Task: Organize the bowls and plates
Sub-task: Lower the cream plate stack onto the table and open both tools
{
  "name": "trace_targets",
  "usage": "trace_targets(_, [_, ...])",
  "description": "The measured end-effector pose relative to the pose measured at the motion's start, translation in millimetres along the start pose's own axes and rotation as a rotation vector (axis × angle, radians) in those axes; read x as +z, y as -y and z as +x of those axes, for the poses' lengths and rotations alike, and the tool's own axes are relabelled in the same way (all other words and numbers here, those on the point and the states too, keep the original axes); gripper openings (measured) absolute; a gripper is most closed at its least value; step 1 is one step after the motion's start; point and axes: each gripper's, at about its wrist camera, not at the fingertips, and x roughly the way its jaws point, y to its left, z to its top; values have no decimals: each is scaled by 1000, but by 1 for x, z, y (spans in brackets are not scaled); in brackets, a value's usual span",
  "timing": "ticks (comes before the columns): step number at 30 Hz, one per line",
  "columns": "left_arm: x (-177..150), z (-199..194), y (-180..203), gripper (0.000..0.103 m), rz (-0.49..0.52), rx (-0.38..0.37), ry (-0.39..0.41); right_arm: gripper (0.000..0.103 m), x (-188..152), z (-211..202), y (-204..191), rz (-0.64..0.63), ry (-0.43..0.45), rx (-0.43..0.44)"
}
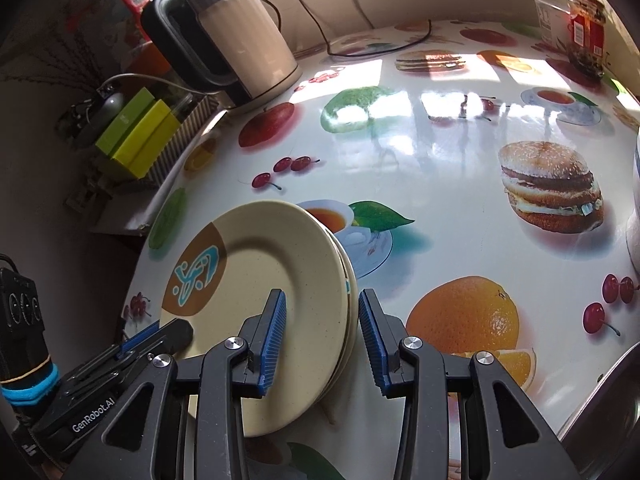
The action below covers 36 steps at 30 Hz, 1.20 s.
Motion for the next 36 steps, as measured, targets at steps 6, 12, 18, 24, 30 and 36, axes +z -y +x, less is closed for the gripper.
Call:
trace_targets(6, [4, 3, 3, 33, 8, 4, -5, 38, 3, 2, 2, 2, -1, -2])
trace_targets(12, [5, 4, 3, 33, 13, 4, -4, 38, 4, 2, 2, 3, 1, -2])
trace_targets(18, [5, 4, 4, 35, 22, 13, -7, 40, 5, 2, 2, -7, 8, -17])
trace_targets(24, [3, 3, 6, 36, 34, 21, -8, 47, 3, 1, 1, -13, 5, -36])
trace_targets(30, [0, -8, 11, 36, 44, 36, 6, 48, -2, -7, -2, -36, 28, -73])
trace_targets(36, [-2, -22, 15, 36, 53, 66, 32, 51, -5, -22, -2, -40, 55, -89])
